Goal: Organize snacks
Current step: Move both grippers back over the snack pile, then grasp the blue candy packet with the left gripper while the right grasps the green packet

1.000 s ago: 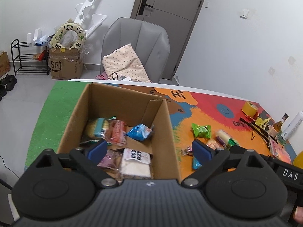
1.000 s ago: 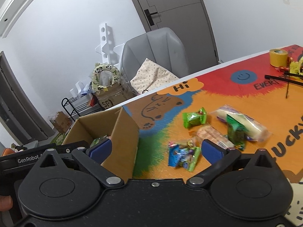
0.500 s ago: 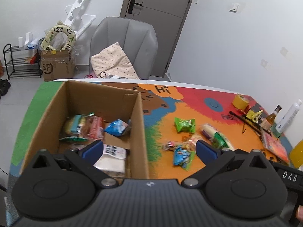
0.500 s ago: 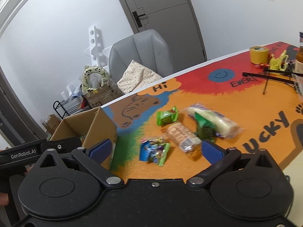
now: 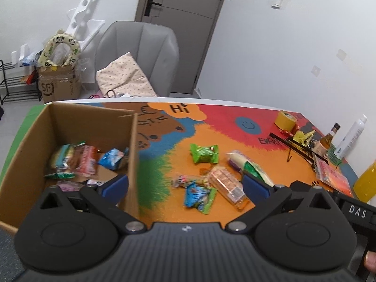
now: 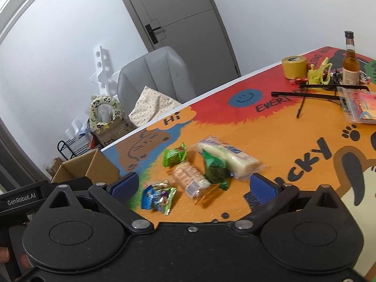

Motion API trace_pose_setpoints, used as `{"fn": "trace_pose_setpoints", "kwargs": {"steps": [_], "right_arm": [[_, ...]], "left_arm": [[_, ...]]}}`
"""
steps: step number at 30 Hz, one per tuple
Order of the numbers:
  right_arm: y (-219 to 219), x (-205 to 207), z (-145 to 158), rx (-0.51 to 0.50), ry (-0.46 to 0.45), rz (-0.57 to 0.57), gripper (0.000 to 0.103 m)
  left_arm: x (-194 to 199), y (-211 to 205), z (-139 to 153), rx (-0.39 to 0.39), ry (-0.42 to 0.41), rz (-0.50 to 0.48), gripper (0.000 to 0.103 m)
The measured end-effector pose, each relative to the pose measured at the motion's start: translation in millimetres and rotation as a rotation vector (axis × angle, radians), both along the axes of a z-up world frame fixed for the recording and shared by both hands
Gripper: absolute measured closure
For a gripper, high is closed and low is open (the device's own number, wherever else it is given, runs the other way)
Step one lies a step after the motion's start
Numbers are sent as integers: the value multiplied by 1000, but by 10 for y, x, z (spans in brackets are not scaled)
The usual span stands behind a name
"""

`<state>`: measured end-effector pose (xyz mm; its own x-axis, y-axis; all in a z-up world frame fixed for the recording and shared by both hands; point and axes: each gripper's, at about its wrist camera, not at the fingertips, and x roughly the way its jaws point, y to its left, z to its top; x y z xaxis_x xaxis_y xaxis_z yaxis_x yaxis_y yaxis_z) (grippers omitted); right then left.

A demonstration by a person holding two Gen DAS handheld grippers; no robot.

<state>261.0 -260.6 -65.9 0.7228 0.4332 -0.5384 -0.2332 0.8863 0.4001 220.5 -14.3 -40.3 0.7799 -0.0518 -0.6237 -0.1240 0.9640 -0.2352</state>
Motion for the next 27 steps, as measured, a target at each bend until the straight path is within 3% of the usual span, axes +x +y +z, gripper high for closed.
{"fn": "trace_pose_setpoints", "kwargs": {"steps": [9,14,19,27], "right_arm": [[-181,141,-130,20,23,-14,17],[-224,256,-235,28,50,-25,19],[-188,324,-290,36,46,-5,28],[-52,507,-390,38,63,50,36]], "left_arm": [[157,-260,-96,14,-1,-50,3],[285,-351,-220,27,27,-60,10],[419,-386,-383,42,69,-59,18],[597,-426,-657,63,127,-43,27]]}}
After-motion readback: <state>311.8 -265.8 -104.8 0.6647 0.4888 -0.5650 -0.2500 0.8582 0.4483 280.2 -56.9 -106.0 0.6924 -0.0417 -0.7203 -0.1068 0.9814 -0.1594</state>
